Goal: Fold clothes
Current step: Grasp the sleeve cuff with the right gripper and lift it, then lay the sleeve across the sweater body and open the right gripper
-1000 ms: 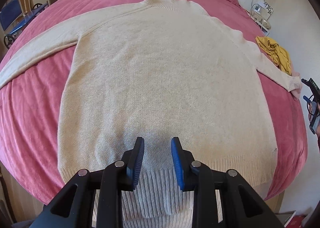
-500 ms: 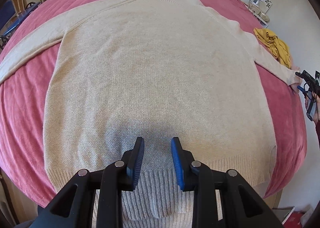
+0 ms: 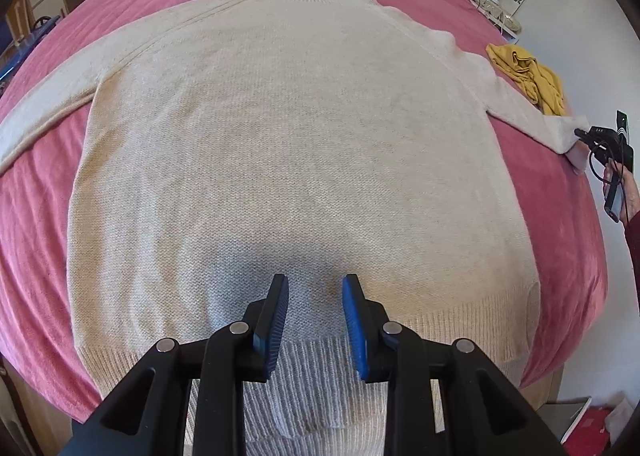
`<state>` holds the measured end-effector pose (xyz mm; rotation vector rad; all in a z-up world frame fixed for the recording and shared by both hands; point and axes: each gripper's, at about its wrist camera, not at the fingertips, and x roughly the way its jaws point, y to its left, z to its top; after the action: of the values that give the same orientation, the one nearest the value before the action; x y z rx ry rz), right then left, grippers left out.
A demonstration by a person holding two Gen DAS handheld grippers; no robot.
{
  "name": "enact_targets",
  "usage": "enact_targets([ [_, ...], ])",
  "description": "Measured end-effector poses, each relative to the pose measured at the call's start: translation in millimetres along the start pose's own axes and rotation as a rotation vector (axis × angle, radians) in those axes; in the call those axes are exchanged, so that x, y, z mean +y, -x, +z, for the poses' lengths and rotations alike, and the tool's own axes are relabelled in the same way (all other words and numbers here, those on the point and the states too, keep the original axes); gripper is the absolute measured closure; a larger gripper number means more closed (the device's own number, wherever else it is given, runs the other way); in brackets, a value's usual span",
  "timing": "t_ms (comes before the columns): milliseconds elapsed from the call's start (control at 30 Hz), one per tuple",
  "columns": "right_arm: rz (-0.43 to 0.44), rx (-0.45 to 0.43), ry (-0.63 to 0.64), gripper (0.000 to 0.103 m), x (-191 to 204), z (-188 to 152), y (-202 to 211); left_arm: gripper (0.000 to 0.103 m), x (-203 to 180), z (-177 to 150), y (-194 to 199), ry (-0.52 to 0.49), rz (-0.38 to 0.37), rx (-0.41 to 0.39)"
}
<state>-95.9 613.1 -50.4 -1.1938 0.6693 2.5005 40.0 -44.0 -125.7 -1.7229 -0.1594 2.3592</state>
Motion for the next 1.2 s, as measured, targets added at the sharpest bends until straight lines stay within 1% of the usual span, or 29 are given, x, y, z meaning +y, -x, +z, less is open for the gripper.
enact_targets([
  [67,0.087,-0.014,0.044,0.099,25.4,-2.4,13.3,0.075,2.6,-1.5,0.6,0.011,-0.018,-0.007],
  [200,0.257,-0.027,0.053,0.099,78.8,-3.2,29.6,0.075,13.0,-3.9,7.3,0.032,-0.048,-0.031],
  [300,0.355,-0.022,0.056,0.099,125.7,-2.9,32.2,0.075,23.5,-7.2,17.8,0.04,-0.069,-0.058],
  [367,0.437,-0.011,0.057,0.099,158.3,-5.7,32.9,0.075,34.1,-10.5,24.2,0.05,-0.076,-0.074],
  [500,0.543,0.002,0.132,0.099,235.9,-20.6,37.5,0.075,60.7,-14.0,32.0,0.099,-0.106,-0.088],
  [533,0.559,0.012,0.151,0.099,256.0,-25.8,35.6,0.075,63.4,-15.6,33.9,0.11,-0.117,-0.09],
  [600,0.599,0.041,0.179,0.099,293.5,-37.8,28.8,0.075,61.0,-6.3,30.9,0.117,-0.119,-0.095],
  [667,0.634,0.074,0.212,0.099,329.9,-54.4,19.1,0.075,71.2,-7.3,33.7,0.126,-0.12,-0.103],
  [833,0.673,0.162,0.296,0.099,411.4,-97.0,-9.4,0.075,96.1,-8.5,39.0,0.161,-0.122,-0.122],
  [867,0.687,0.179,0.308,0.099,424.6,-106.3,-13.5,0.075,101.8,-9.9,40.7,0.171,-0.121,-0.127],
  [1000,0.698,0.23,0.375,0.099,467.9,-141.5,-25.1,0.075,121.0,-18.4,48.6,0.209,-0.113,-0.15],
  [1067,0.708,0.255,0.391,0.099,483.4,-158.7,-30.8,0.075,128.6,-17.4,49.8,0.23,-0.113,-0.157],
  [1200,0.699,0.291,0.438,0.099,513.8,-184.7,-46.2,0.075,137.3,-14.5,55.2,0.24,-0.102,-0.18],
])
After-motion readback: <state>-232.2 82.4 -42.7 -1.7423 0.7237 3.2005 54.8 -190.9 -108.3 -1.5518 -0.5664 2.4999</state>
